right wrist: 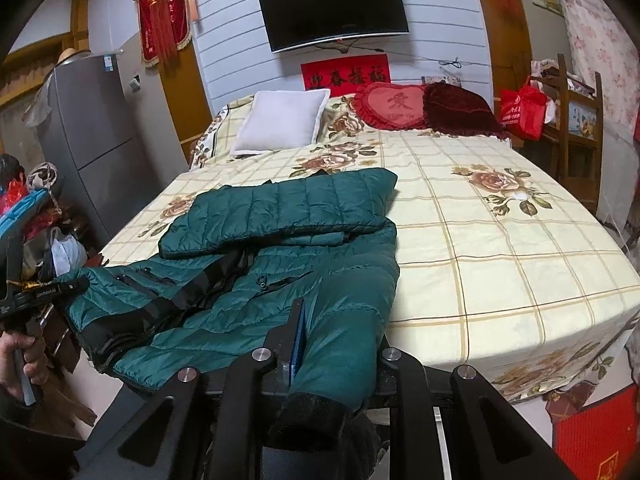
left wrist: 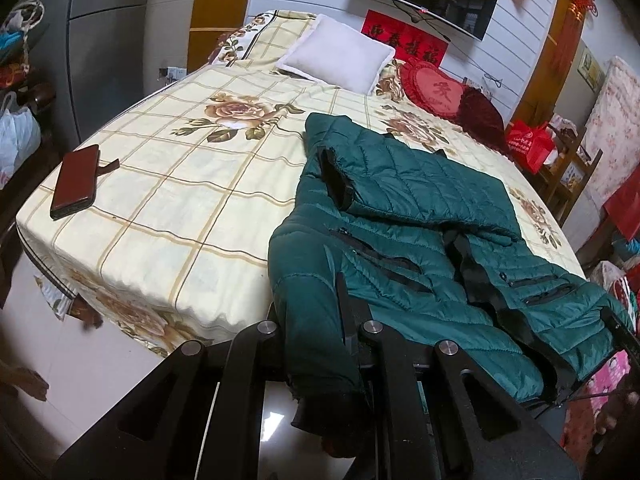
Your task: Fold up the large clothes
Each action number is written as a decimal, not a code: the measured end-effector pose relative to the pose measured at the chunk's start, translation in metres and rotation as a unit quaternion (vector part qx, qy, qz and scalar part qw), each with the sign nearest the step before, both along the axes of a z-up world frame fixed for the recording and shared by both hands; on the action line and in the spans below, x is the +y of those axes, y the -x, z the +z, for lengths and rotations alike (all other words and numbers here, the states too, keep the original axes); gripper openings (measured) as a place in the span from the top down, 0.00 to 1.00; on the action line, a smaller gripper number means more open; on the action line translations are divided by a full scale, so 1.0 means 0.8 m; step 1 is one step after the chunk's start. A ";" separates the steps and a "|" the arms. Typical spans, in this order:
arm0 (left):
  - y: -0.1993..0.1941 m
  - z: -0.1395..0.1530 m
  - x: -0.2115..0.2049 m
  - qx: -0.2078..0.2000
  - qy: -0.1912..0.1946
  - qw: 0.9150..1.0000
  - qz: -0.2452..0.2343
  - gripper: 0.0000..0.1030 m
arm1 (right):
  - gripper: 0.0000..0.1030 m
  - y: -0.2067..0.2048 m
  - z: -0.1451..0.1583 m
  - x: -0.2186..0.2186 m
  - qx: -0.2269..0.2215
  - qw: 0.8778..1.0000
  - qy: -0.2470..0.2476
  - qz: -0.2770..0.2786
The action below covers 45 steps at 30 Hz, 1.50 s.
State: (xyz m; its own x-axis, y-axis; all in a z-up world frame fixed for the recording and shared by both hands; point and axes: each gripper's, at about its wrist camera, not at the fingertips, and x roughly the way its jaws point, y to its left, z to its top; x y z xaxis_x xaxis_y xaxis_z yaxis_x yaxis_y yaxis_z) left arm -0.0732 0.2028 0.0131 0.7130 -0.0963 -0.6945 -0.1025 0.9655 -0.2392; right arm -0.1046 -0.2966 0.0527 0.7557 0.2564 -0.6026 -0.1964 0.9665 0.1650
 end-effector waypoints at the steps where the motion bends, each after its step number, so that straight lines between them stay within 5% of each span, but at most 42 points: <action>1: 0.000 0.000 0.000 0.000 -0.001 1.000 -0.001 0.90 | 0.83 0.000 0.000 0.001 -0.001 1.000 0.002 0.000; 13: 0.002 0.000 0.002 -0.003 0.006 1.000 -0.001 0.90 | 0.83 -0.002 0.001 0.003 0.007 1.000 0.004 -0.005; 28: 0.026 0.029 0.016 -0.065 0.054 0.996 -0.003 0.90 | 0.83 0.020 0.023 -0.009 -0.023 0.999 0.001 -0.027; 45: -0.104 0.106 0.035 -0.102 0.121 0.987 0.023 0.90 | 0.83 -0.103 0.071 -0.011 -0.070 0.992 -0.067 -0.086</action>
